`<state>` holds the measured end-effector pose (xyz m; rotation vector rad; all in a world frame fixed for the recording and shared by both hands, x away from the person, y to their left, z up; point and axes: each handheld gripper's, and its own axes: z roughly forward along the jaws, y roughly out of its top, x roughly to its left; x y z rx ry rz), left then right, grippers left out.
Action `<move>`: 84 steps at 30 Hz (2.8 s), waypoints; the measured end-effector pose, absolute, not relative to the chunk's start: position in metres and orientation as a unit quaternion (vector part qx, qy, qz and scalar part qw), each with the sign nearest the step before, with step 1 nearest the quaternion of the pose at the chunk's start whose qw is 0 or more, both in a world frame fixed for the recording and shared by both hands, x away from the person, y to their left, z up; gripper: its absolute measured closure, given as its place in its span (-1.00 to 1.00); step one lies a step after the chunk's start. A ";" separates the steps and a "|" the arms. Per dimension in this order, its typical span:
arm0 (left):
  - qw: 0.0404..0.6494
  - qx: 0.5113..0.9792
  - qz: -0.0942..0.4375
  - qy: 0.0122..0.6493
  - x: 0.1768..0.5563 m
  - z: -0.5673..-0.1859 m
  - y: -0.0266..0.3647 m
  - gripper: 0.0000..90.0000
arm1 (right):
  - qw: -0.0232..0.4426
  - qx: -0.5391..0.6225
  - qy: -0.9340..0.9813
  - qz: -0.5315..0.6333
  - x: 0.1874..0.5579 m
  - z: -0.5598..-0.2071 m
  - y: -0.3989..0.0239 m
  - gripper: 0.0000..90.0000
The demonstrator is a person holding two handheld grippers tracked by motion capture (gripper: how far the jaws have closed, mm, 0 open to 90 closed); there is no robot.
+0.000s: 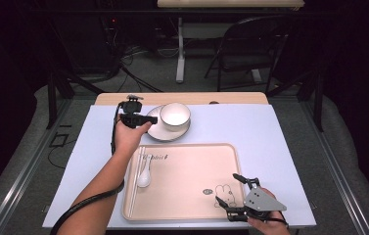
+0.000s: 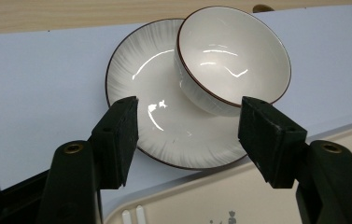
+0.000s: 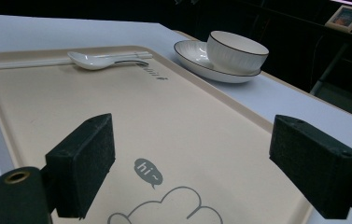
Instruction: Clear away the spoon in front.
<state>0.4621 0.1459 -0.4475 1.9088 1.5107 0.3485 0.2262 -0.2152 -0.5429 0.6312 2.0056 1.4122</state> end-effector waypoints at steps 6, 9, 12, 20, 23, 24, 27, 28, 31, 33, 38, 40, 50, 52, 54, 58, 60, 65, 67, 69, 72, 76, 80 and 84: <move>0.331 0.724 0.141 0.589 0.468 -0.450 0.145 -0.17 | 0.301 0.236 0.756 0.531 0.226 -0.543 -0.215 -0.70; 0.331 0.724 0.141 0.589 0.468 -0.450 0.145 -0.17 | 0.302 0.236 0.756 0.531 0.226 -0.543 -0.215 -0.70; 0.330 0.716 0.142 0.599 0.476 -0.453 0.144 -0.17 | 0.302 0.236 0.756 0.531 0.226 -0.543 -0.215 -0.70; 0.325 0.710 0.136 0.610 0.486 -0.460 0.141 -0.18 | 0.299 0.240 0.755 0.532 0.227 -0.543 -0.215 -0.70; 0.325 0.706 0.135 0.615 0.489 -0.465 0.139 -0.19 | 0.299 0.240 0.755 0.532 0.226 -0.543 -0.215 -0.70; 0.323 0.706 0.132 0.616 0.490 -0.466 0.138 -0.19 | 0.299 0.240 0.755 0.532 0.226 -0.543 -0.215 -0.70; 0.324 0.705 0.130 0.618 0.492 -0.471 0.135 -0.19 | 0.300 0.239 0.755 0.532 0.227 -0.543 -0.215 -0.70; 0.324 0.705 0.128 0.618 0.493 -0.472 0.134 -0.19 | 0.299 0.240 0.755 0.532 0.227 -0.543 -0.215 -0.70; 0.323 0.706 0.122 0.619 0.496 -0.475 0.130 -0.19 | 0.299 0.239 0.755 0.532 0.227 -0.543 -0.215 -0.70; 0.327 0.703 0.120 0.621 0.498 -0.477 0.126 -0.19 | 0.299 0.240 0.755 0.532 0.227 -0.543 -0.215 -0.70; 0.330 0.710 0.121 0.610 0.502 -0.482 0.114 -0.19 | 0.298 0.242 0.754 0.532 0.227 -0.543 -0.215 -0.70; 0.328 0.711 0.124 0.609 0.504 -0.486 0.109 -0.21 | 0.298 0.242 0.754 0.533 0.227 -0.543 -0.215 -0.70; 0.317 0.717 0.123 0.609 0.513 -0.499 0.097 -0.22 | 0.297 0.243 0.754 0.533 0.227 -0.543 -0.216 -0.70; 0.308 0.718 0.122 0.612 0.514 -0.502 0.096 -0.22 | 0.298 0.242 0.754 0.533 0.227 -0.543 -0.216 -0.70; 0.304 0.719 0.124 0.612 0.515 -0.504 0.096 -0.21 | 0.297 0.242 0.754 0.534 0.227 -0.542 -0.216 -0.70; 0.302 0.715 0.116 0.620 0.515 -0.506 0.097 -0.22 | 0.298 0.241 0.754 0.534 0.227 -0.542 -0.215 -0.70; 0.301 0.709 0.112 0.628 0.516 -0.507 0.098 -0.24 | 0.298 0.241 0.754 0.534 0.227 -0.542 -0.215 -0.70; 0.292 0.706 0.116 0.635 0.519 -0.510 0.099 -0.44 | 0.297 0.242 0.754 0.534 0.227 -0.542 -0.215 -0.70; 0.287 0.705 0.122 0.637 0.520 -0.512 0.099 -0.53 | 0.296 0.242 0.754 0.534 0.227 -0.542 -0.215 -0.70; 0.284 0.704 0.127 0.639 0.521 -0.513 0.099 -0.59 | 0.297 0.242 0.754 0.534 0.227 -0.542 -0.215 -0.70; 0.277 0.704 0.135 0.640 0.522 -0.514 0.099 -0.61 | 0.297 0.241 0.754 0.534 0.227 -0.542 -0.215 -0.70; 0.263 0.706 0.145 0.641 0.525 -0.518 0.098 -0.61 | 0.297 0.240 0.754 0.534 0.227 -0.542 -0.215 -0.70; 0.269 0.701 0.136 0.647 0.527 -0.523 0.097 -0.61 | 0.297 0.241 0.754 0.534 0.227 -0.542 -0.215 -0.70; 0.268 0.698 0.136 0.650 0.530 -0.525 0.097 -0.61 | 0.296 0.242 0.754 0.534 0.227 -0.542 -0.216 -0.70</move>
